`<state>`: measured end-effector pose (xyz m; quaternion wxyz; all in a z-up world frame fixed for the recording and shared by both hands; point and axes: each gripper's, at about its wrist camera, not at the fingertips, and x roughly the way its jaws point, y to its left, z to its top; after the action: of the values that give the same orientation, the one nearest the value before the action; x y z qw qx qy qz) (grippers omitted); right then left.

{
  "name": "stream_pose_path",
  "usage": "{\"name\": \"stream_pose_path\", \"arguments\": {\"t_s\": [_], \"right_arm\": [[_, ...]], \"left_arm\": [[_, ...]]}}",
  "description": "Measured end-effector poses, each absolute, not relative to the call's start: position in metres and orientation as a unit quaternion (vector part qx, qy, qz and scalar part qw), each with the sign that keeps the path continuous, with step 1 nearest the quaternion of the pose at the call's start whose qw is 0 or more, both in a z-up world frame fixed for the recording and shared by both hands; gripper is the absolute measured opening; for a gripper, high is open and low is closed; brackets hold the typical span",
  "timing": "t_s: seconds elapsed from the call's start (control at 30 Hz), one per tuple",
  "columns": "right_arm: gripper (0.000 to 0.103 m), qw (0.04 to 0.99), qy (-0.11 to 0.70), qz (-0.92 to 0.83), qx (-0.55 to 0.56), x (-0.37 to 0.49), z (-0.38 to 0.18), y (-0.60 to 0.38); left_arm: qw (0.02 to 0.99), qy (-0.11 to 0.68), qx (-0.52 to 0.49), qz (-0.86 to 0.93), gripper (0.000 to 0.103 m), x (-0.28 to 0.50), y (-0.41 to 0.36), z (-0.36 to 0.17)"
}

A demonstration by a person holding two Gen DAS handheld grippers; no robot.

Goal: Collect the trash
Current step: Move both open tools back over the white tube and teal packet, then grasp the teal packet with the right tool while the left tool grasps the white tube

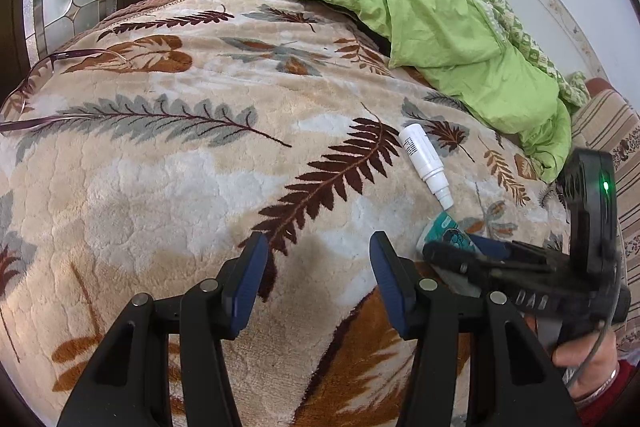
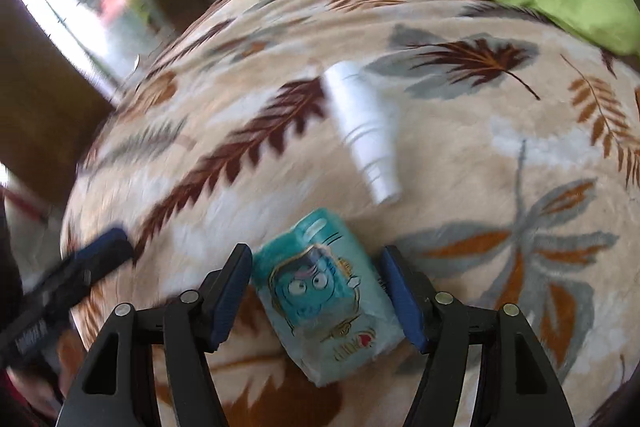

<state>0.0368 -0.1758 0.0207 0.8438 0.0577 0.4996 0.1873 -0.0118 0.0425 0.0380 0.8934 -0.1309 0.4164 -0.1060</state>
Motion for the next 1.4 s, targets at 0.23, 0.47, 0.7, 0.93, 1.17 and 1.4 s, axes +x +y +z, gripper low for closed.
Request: {"name": "stream_pose_path", "arguments": {"t_s": [0.23,0.47,0.7,0.93,1.17,1.4], "right_arm": [[0.055,0.861,0.492,0.129,-0.014,0.013,0.015,-0.156],[0.032,0.887,0.451,0.051,0.084,-0.019,0.034,-0.177],[0.032,0.910,0.385,-0.011,0.153,-0.058,0.051,-0.205],[0.032,0.919,0.339,-0.039,0.196,-0.065,0.060,-0.233],[0.032,0.919,0.318,-0.055,0.224,-0.074,0.066,-0.256],[0.032,0.917,0.312,-0.061,0.241,-0.074,0.065,-0.274]], "left_arm": [[0.895,0.414,-0.126,-0.109,0.052,-0.014,0.040,0.039],[0.890,0.418,-0.123,-0.137,0.052,-0.016,0.030,0.039],[0.884,0.422,-0.121,-0.160,0.052,-0.015,0.012,0.043],[0.857,0.449,-0.157,-0.196,0.052,0.016,-0.020,0.058],[0.836,0.490,-0.172,-0.179,0.051,0.084,-0.064,0.051],[0.824,0.522,-0.169,-0.145,0.039,0.127,-0.085,0.023]]}}
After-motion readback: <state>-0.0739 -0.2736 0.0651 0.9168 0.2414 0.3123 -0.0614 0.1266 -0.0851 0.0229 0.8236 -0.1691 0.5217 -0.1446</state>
